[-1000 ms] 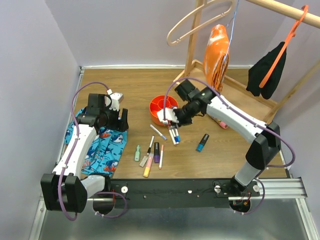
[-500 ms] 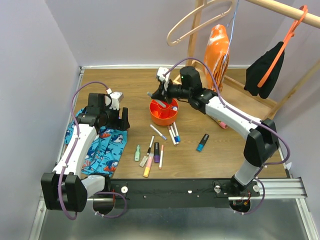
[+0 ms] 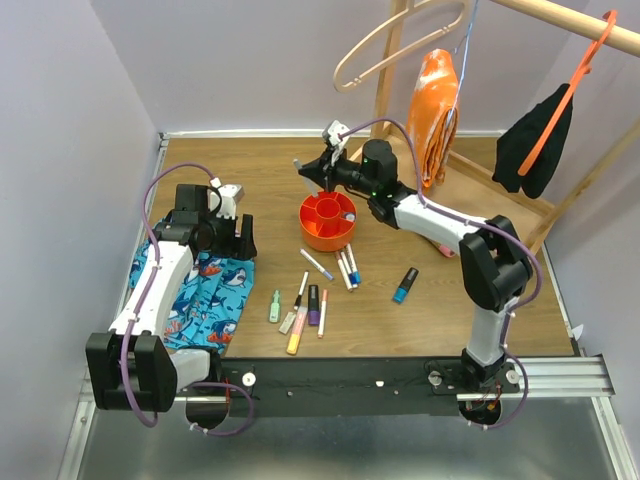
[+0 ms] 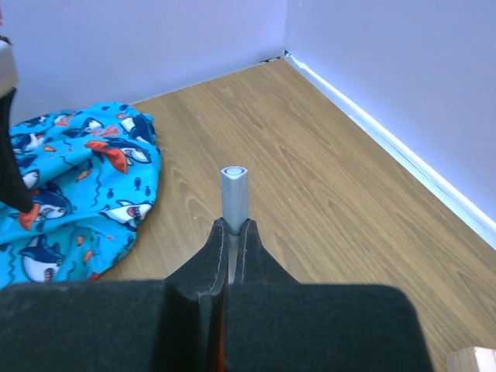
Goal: Sort the stationery into containers
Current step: Place the pen in the storage box.
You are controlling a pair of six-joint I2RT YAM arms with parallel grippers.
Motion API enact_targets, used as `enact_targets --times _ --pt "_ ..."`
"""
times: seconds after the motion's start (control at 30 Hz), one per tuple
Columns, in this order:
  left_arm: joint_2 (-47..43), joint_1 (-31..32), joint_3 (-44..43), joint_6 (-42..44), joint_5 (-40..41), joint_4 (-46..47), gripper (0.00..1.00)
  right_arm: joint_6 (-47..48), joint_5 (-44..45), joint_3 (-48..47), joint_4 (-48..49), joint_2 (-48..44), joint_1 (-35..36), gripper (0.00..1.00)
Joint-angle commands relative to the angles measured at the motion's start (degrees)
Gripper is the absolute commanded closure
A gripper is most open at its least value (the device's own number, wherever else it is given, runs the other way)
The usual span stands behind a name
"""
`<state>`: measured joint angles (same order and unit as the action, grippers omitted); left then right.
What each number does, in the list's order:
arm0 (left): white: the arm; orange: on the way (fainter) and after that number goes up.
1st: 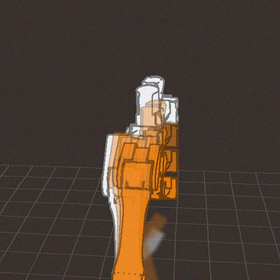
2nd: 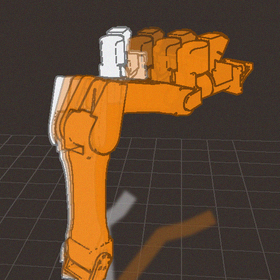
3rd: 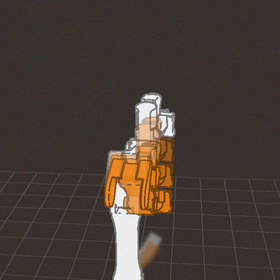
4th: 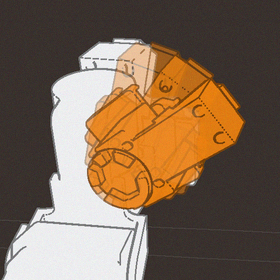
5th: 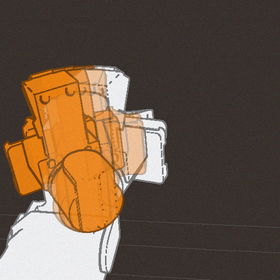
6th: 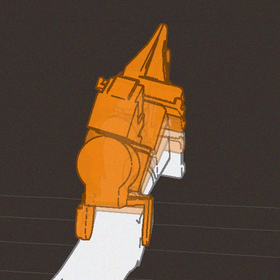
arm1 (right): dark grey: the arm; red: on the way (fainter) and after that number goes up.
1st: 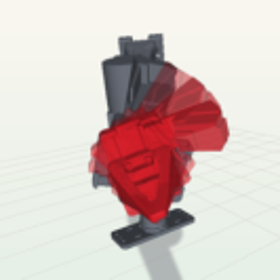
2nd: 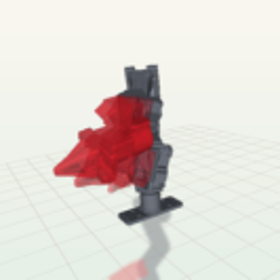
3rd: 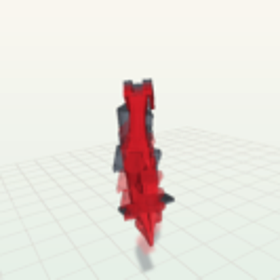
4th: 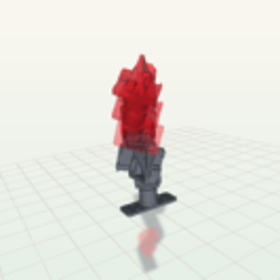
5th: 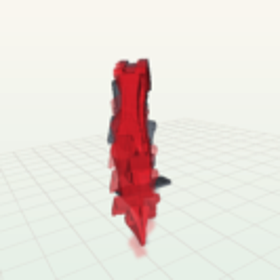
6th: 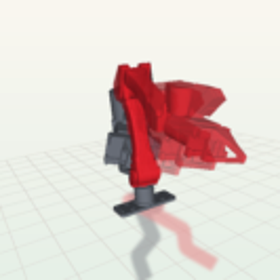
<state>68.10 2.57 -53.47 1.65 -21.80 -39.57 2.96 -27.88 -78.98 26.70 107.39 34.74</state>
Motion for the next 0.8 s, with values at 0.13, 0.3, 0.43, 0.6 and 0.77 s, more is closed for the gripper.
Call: enact_targets --times 0.13,0.3,0.43,0.6,0.77 --pt "2.83 -1.16 -3.66 2.04 -3.07 -2.44 0.14 -0.59 -0.60 -1.44 11.35 7.65 -3.45 0.99" --pt "3.62 -1.34 -3.39 2.30 -2.72 -2.00 0.13 1.87 -1.47 -0.48 11.18 8.88 -3.98 0.99" --pt "4.24 -1.60 -3.83 2.74 -2.28 -1.91 0.13 3.89 -2.18 3.03 11.01 8.36 -3.98 0.98" --pt "4.59 -1.86 -4.36 3.18 -2.10 -1.91 0.13 5.48 -2.00 5.50 10.48 6.96 -3.89 0.87" --pt "4.41 -2.04 -3.92 3.01 -2.19 -1.47 0.13 5.48 -1.74 7.17 9.78 5.02 -3.98 0.71"
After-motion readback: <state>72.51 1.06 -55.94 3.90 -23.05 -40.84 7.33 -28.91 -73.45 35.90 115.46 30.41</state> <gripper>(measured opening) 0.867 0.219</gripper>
